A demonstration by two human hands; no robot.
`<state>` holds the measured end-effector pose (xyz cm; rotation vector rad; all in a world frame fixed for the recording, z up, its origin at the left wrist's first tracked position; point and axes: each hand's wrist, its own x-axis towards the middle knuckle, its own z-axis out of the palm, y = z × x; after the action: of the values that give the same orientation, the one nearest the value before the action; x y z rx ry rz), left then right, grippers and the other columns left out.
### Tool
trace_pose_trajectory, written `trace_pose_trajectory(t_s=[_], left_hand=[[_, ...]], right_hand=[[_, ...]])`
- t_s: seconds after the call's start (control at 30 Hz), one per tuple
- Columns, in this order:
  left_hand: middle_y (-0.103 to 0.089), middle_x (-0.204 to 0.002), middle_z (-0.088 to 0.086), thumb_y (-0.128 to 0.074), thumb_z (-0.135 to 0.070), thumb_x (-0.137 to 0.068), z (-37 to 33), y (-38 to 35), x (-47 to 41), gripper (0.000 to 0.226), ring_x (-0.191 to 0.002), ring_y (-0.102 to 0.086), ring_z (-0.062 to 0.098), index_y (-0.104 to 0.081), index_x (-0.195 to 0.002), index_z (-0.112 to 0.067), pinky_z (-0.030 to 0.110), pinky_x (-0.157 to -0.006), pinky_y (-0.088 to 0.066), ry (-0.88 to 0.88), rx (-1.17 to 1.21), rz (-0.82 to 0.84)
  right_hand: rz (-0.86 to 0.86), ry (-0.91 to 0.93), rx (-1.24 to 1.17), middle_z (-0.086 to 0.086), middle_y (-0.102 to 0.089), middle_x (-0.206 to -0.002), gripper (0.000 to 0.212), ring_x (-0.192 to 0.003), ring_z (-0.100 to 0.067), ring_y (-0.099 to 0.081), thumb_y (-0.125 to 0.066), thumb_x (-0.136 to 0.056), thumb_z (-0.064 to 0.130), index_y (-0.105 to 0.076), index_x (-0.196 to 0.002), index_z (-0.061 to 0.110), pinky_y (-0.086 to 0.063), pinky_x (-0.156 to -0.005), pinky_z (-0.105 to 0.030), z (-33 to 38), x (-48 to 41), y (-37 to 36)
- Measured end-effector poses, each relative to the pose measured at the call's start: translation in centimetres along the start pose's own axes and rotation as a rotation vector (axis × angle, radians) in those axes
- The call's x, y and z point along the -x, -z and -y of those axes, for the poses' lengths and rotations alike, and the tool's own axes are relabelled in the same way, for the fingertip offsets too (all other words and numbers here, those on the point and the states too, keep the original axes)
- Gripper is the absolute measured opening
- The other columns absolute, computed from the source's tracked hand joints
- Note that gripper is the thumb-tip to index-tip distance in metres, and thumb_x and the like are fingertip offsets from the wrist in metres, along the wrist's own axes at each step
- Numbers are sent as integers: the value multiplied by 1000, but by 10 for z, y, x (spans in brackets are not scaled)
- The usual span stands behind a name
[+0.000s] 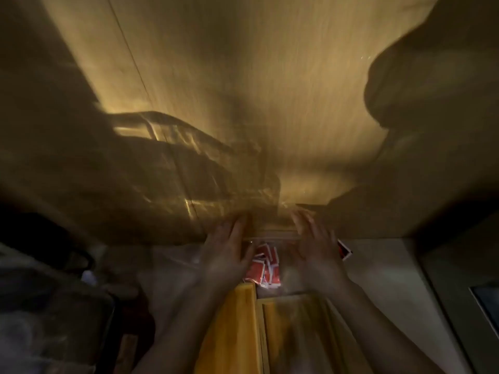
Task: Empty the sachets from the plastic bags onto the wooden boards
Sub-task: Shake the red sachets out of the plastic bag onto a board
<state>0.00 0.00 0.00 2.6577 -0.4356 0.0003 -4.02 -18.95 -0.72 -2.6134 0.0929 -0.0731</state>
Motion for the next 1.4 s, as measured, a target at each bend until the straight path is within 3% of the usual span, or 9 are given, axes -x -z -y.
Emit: trace_pose_trajectory(t_s=[0.2, 0.53, 0.7, 0.8, 0.97, 1.1, 1.2, 1.27, 1.4], left_hand=[[-44, -143, 3, -44, -30, -92, 7, -41, -18, 49, -132, -35, 21, -35, -138, -20, 34, -109, -25, -90, -179, 146], [-45, -143, 4, -45, -35, -91, 12, -52, -26, 49, -133, -35, 24, -37, -135, -17, 39, -110, -22, -57, -320, 175], [-51, -137, 10, -49, -32, -90, 9, -56, -28, 47, -127, -41, 30, -39, -133, -15, 43, -110, -23, -68, -415, 196], [-52, -134, 11, -50, -32, -90, 10, -59, -32, 42, -125, -41, 29, -50, -126, -11, 42, -109, -23, -86, -475, 194], [-49, -138, 7, -43, -37, -91, 14, -58, -37, 44, -129, -38, 25, -46, -130, -15, 40, -108, -23, -91, -427, 166], [-59, -129, 4, -44, -34, -89, 8, -38, -43, 37, -121, -50, 22, -49, -123, -19, 34, -103, -30, -109, -326, 115], [-67, -114, 6, -51, -34, -86, 0, -14, -39, 35, -105, -62, 28, -48, -118, -24, 32, -83, -43, -139, -189, 109], [-71, -107, 7, -61, -35, -79, -7, 5, -32, 41, -97, -66, 30, -49, -117, -27, 30, -72, -44, -140, -45, 142], [-73, -100, 3, -58, -28, -82, -21, 33, -18, 24, -91, -67, 21, -61, -106, -30, 37, -76, -53, -170, 231, 330]], right_hand=[[5, 36, 167, -17, -53, -132, 54, -122, -34, -49, -61, -82, 19, -44, -132, 7, -35, -99, -49, -19, -13, -35], [-86, 16, 266, -10, -69, -93, 12, -90, -30, -63, -63, -70, 12, -68, -81, 10, -34, -83, -43, -41, -21, -45], [67, -3, 295, -3, -50, -133, 43, -123, -22, -41, -46, -86, 23, -43, -128, 18, -24, -99, -39, -41, -25, -47], [84, -20, 333, -1, -45, -137, 44, -126, -20, -36, -42, -89, 22, -37, -133, 21, -22, -102, -38, -42, -28, -51], [-112, 87, 327, -5, -72, -87, 24, -85, -23, -66, -49, -73, 18, -69, -84, 14, -26, -78, -33, -40, -34, -38], [-129, 5, -117, -14, -71, -83, 17, -81, -26, -63, -53, -83, 0, -68, -82, 6, -37, -77, -32, -38, -41, -23], [-69, -96, -607, 0, -63, -67, 24, -62, -1, -57, -55, -87, 5, -61, -69, 21, -41, -58, -13, -34, -38, -2], [-58, -134, -802, 1, -58, -64, 24, -57, 1, -52, -56, -86, 7, -58, -65, 19, -41, -58, -19, -28, -37, 9], [-74, -120, -1021, 9, -62, -55, 30, -54, -1, -55, -61, -85, 11, -62, -59, 25, -45, -52, -17, -11, -31, 30]])
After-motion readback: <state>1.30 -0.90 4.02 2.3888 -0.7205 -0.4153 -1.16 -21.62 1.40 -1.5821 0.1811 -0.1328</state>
